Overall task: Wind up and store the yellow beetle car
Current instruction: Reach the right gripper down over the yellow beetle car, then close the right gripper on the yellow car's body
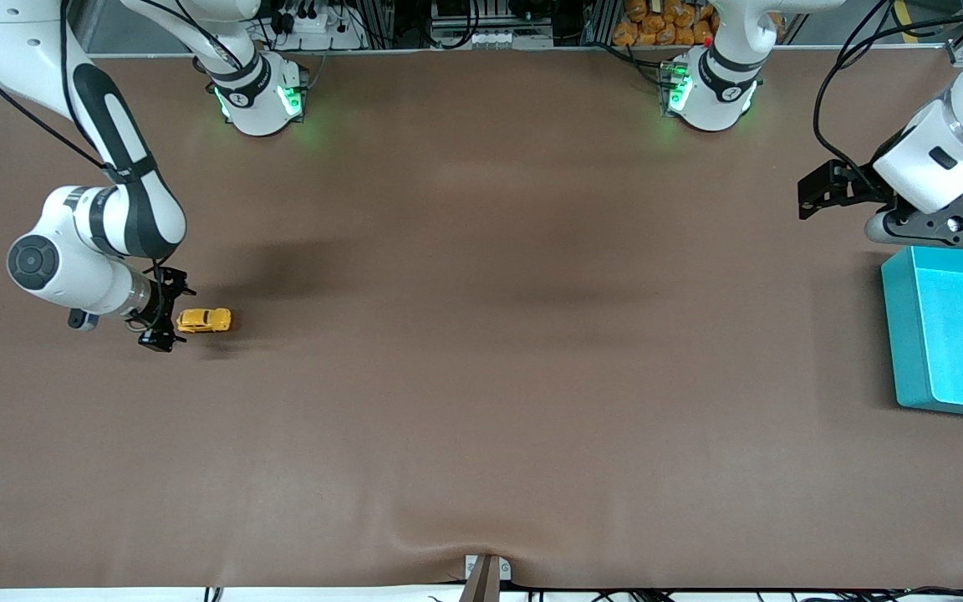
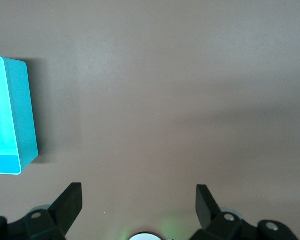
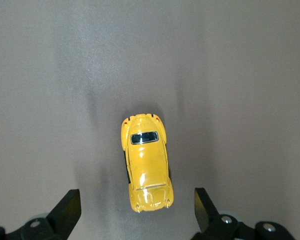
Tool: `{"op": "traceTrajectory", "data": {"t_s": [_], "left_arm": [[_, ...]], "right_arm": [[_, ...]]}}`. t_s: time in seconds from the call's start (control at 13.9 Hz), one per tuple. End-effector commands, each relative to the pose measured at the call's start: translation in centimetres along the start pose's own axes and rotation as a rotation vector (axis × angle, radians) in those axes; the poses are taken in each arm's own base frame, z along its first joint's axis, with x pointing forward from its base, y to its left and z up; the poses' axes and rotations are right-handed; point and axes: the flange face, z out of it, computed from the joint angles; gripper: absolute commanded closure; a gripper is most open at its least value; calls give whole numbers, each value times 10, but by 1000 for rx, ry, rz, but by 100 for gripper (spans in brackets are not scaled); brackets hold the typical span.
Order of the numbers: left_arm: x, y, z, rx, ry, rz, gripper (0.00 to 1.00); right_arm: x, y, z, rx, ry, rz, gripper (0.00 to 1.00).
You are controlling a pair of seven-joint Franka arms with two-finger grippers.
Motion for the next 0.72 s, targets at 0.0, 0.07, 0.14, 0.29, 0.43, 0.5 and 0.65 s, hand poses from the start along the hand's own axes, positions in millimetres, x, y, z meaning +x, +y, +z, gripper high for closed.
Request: {"op": "traceTrajectory", "data": {"t_s": [0.0, 0.07, 0.14, 0.29, 0.43, 0.5, 0.65], "left_arm": [[-1, 2, -3, -11, -3, -7, 0], [-1, 3, -3, -11, -3, -6, 0], [-1, 2, -3, -11, -3, -7, 0], [-1, 2, -3, -11, -3, -7, 0], [-1, 3, -3, -11, -3, -6, 0], [-1, 3, -3, -11, -3, -6, 0], [-1, 3, -3, -11, -3, -6, 0]], "right_arm": [[-1, 3, 12, 18, 13, 13, 0], [1, 6, 13, 17, 13, 16, 0], [2, 6, 13, 20, 12, 17, 0], [4, 7, 15, 25, 12, 20, 0], [3, 9, 17, 20, 12, 18, 1], [4, 9, 18, 23, 11, 21, 2], [3, 17, 27, 35, 10, 19, 2]]}}
